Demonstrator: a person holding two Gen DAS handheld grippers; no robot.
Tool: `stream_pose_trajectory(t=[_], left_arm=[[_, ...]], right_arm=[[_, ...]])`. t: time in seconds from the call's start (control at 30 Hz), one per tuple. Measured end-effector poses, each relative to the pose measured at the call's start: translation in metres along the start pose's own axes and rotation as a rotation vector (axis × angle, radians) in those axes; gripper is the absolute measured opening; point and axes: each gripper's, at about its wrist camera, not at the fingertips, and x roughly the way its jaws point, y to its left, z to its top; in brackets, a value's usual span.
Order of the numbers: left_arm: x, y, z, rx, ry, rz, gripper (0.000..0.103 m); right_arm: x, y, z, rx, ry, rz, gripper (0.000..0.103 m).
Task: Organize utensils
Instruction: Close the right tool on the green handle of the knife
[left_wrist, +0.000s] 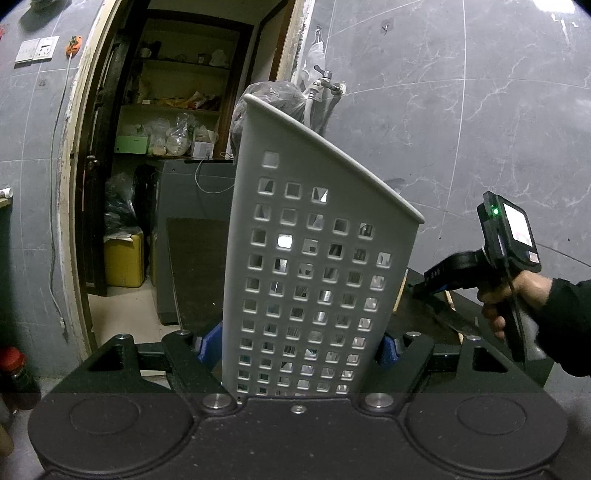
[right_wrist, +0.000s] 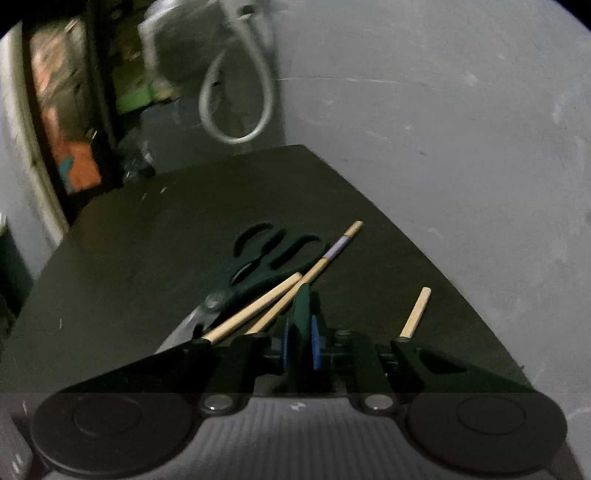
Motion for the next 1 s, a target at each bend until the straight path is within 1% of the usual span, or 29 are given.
stream_pose_trajectory(t=[0.13, 0.27, 0.33, 0.43, 0.6, 0.77, 0.87, 1.0], left_arm=[[0.000, 0.001, 0.000, 0.000, 0.000, 0.000, 0.079], [0.000, 0.000, -0.001, -0.002, 0.000, -0.001, 0.079], [0.000, 0.000, -0.001, -0.002, 0.001, -0.002, 0.079], [0.000, 0.000, -0.001, -0.003, 0.000, -0.002, 0.079], [0.001, -0.001, -0.001, -0.008, 0.002, -0.005, 0.080], [0.001, -0.001, -0.001, -0.009, 0.004, -0.005, 0.080], [0.002, -0.001, -0.001, -0.012, 0.006, -0.006, 0.080], [0.002, 0.001, 0.000, -0.017, 0.009, -0.007, 0.080]], right_arm=[[-0.014, 0.024, -0.013, -0.153, -0.015, -0.011, 0.013], [-0.029, 0.054, -0.032, -0.345, -0.041, -0.040, 0.013], [-0.033, 0.065, -0.037, -0.395, -0.039, -0.046, 0.013], [-0.036, 0.067, -0.036, -0.403, -0.017, -0.037, 0.013], [-0.036, 0.071, -0.040, -0.454, 0.008, -0.030, 0.013], [-0.035, 0.071, -0.036, -0.461, 0.039, -0.001, 0.014], [-0.031, 0.065, -0.028, -0.431, 0.080, 0.035, 0.016], [-0.025, 0.053, -0.017, -0.348, 0.134, 0.099, 0.016]])
